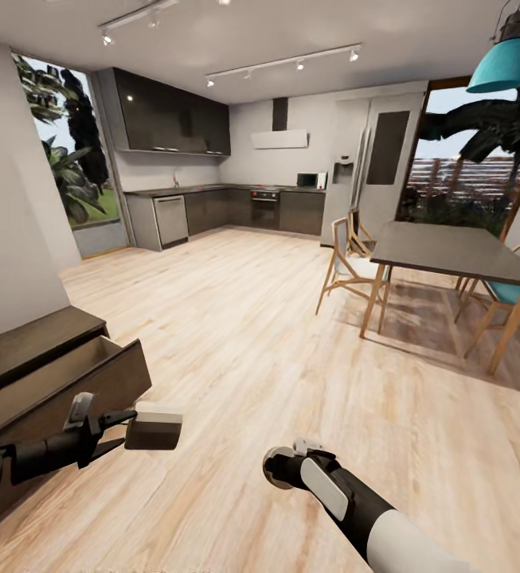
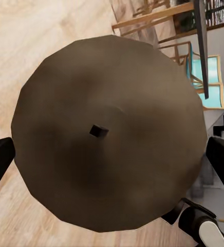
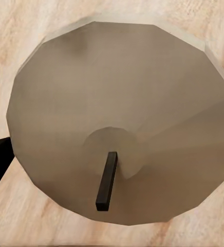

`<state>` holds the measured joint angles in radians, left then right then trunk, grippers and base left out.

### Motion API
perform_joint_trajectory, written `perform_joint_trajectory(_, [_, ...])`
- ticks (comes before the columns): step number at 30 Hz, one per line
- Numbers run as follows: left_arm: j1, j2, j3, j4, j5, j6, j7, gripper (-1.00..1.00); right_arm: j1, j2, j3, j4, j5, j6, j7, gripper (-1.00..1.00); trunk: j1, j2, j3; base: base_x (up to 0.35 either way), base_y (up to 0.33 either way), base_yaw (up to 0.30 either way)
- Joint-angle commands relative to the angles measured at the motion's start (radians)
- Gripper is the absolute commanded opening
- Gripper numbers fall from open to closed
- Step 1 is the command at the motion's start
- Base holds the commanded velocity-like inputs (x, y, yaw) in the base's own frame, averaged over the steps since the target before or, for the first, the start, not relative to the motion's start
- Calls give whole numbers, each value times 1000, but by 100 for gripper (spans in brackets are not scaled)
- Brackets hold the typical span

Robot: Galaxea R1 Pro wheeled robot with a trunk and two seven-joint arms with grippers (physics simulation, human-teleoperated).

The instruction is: Place each of the two pumpkins and all three candles from the living room inside a cabinet in the living room (use any cabinet), then make sure every cabinet is closed, and position the cauldron so it is next to a table in the living room.

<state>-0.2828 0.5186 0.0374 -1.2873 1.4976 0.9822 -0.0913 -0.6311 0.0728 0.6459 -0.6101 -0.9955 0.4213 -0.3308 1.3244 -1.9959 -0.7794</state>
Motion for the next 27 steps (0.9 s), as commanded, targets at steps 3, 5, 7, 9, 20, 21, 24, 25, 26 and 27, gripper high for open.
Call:
perform_joint_trajectory(3, [-1,0,1,0,0,4,-10,-100,-1,-1,4,-2,-9,-1,-11,-100,-12,21,7,0,0,267])
perform_joint_trajectory(5, [-1,0,1,0,0,4,-10,-100,-1,-1,4,-2,-9,-1,-11,-100,-19,35,12,0,0,267])
perform_joint_trajectory(7, [-1,0,1,0,0,4,-10,-100,-1,-1,4,-2,-9,-1,-11,-100,-27,49,17,0,0,268])
perform_joint_trajectory(9, [-1,0,1,0,0,4,-10,-100,-1,-1,4,-2,-9,-1,-11,-100,-35,63,22,0,0,269])
perform_joint_trajectory(20, [-1,0,3,0,0,4,-10,-100,-1,-2,4,-2,-9,-1,-10,-100,-65,119,42,0,0,271])
perform_joint_trajectory(21, [-1,0,3,0,0,4,-11,-100,-1,-2,4,-2,-9,-1,-10,-100,-65,119,42,0,0,272])
perform_joint_trajectory(24, [-1,0,4,0,0,4,-11,-100,-1,-2,4,-2,-9,-1,-10,-100,-65,119,40,0,0,272])
perform_joint_trajectory(25, [-1,0,4,0,0,4,-11,-100,-1,-2,4,-2,-9,-1,-10,-100,-65,119,40,0,0,273])
perform_joint_trajectory(26, [-1,0,4,0,-1,4,-11,-100,-1,-2,4,-2,-9,-1,-10,-100,-65,119,39,0,0,273])
perform_joint_trajectory(27, [-1,0,4,0,-1,4,-11,-100,-1,-2,4,-2,-9,-1,-10,-100,-65,119,39,0,0,274])
